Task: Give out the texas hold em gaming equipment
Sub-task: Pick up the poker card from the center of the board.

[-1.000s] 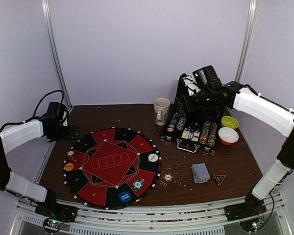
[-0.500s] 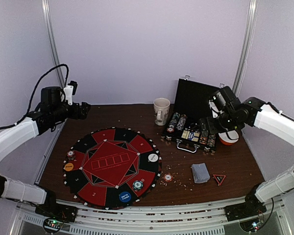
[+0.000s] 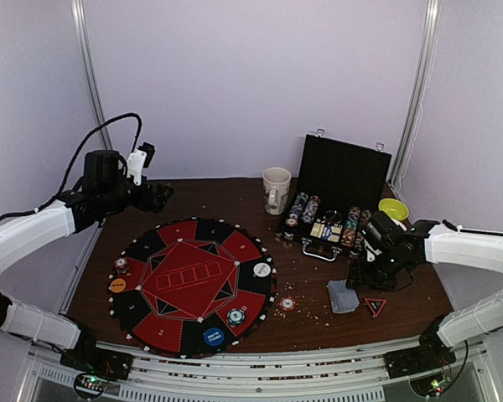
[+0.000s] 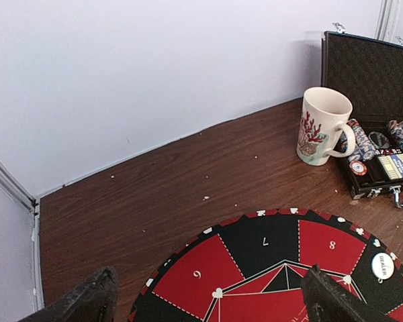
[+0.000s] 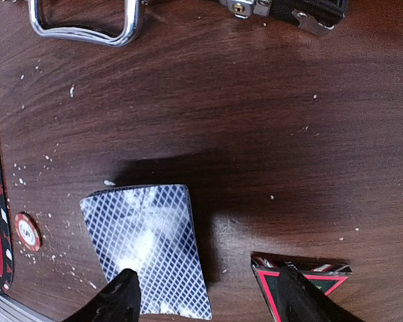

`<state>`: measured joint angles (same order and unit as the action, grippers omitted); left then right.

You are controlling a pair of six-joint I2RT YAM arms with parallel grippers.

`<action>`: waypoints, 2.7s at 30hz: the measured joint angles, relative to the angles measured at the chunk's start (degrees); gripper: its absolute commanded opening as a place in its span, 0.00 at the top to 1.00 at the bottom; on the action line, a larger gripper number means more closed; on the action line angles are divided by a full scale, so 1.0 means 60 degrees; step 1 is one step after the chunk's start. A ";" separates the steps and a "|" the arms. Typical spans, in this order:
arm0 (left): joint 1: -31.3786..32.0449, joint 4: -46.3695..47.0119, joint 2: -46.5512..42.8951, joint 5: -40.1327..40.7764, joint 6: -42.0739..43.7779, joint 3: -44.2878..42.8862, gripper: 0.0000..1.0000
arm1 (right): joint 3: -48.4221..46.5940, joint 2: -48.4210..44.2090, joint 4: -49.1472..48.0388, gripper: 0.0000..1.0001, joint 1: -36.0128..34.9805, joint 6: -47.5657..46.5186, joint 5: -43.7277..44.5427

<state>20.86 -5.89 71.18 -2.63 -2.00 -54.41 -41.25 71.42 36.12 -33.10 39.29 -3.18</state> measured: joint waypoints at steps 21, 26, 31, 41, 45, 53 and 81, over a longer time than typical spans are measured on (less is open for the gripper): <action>0.0033 0.0047 0.0328 0.0007 0.0055 0.0058 0.02 | 0.1064 0.0514 -0.1494 0.54 0.0036 0.0488 -0.0590; 0.0033 0.0047 0.0419 0.0007 0.0113 0.0058 0.02 | 0.1067 0.0324 -0.1209 0.59 -0.0073 0.0535 -0.0656; 0.0033 0.0051 0.0452 0.0011 0.0160 0.0058 0.02 | 0.1228 0.0164 -0.1184 0.61 -0.0153 0.0681 -0.0885; 0.0044 0.0051 0.0452 0.0018 0.0226 0.0058 0.02 | 0.1384 0.0025 -0.1239 0.63 -0.0175 0.0772 -0.1228; 0.0044 0.0051 0.0452 0.0022 0.0277 0.0058 0.02 | 0.1366 0.0025 -0.1173 0.48 -0.0175 0.0736 -0.1304; 0.0044 0.0051 0.0452 0.0040 0.0437 0.0058 0.02 | 0.0284 0.0004 -0.0193 0.00 -0.0295 0.0317 -0.1053; 0.0044 0.0055 0.0452 0.0047 0.0725 0.0098 0.02 | -0.0889 0.2779 0.0291 0.26 -0.2415 -0.0357 0.0535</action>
<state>21.12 -5.56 73.89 -2.35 2.35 -53.82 -46.59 88.09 37.87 -47.59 37.15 0.03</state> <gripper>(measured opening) 0.983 0.781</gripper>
